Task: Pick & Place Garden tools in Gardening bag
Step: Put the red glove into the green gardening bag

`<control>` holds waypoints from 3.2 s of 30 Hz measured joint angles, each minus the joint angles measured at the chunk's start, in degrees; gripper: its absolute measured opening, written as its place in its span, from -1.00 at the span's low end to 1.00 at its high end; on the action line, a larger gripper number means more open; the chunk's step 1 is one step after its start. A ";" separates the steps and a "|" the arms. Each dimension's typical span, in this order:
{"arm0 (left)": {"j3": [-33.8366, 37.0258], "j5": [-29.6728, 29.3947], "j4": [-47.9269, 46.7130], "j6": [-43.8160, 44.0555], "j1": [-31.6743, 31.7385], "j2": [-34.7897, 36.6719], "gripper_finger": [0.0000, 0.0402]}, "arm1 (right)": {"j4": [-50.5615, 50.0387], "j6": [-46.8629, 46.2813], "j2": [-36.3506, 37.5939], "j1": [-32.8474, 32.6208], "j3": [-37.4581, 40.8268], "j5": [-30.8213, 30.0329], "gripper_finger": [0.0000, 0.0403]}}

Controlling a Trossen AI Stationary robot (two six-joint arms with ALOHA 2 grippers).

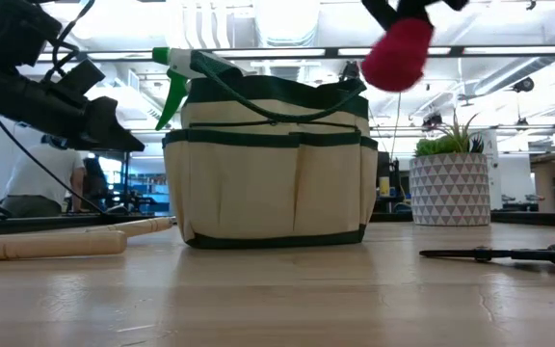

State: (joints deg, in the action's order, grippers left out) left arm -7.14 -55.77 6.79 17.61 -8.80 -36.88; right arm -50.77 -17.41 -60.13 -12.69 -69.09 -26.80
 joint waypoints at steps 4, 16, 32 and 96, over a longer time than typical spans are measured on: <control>0.00 0.00 0.00 0.00 -0.02 0.00 -0.07 | 0.60 2.71 -4.55 -0.99 -3.26 -1.68 -0.96; 0.00 0.02 -0.02 0.00 -0.02 -0.02 -0.07 | 0.72 6.46 -18.35 -4.44 -10.67 -1.89 -0.96; 0.00 0.00 0.00 0.00 -0.01 0.00 -0.07 | 4.96 11.26 -24.60 -5.20 -14.20 -2.52 -0.96; 0.00 0.00 -0.09 0.00 0.00 -0.11 -0.07 | 15.04 4.26 -33.52 -5.18 -4.58 -4.51 -0.96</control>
State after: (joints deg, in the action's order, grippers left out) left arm -7.14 -55.77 6.70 17.61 -8.80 -36.99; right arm -35.73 -13.15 -93.66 -17.87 -73.67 -31.31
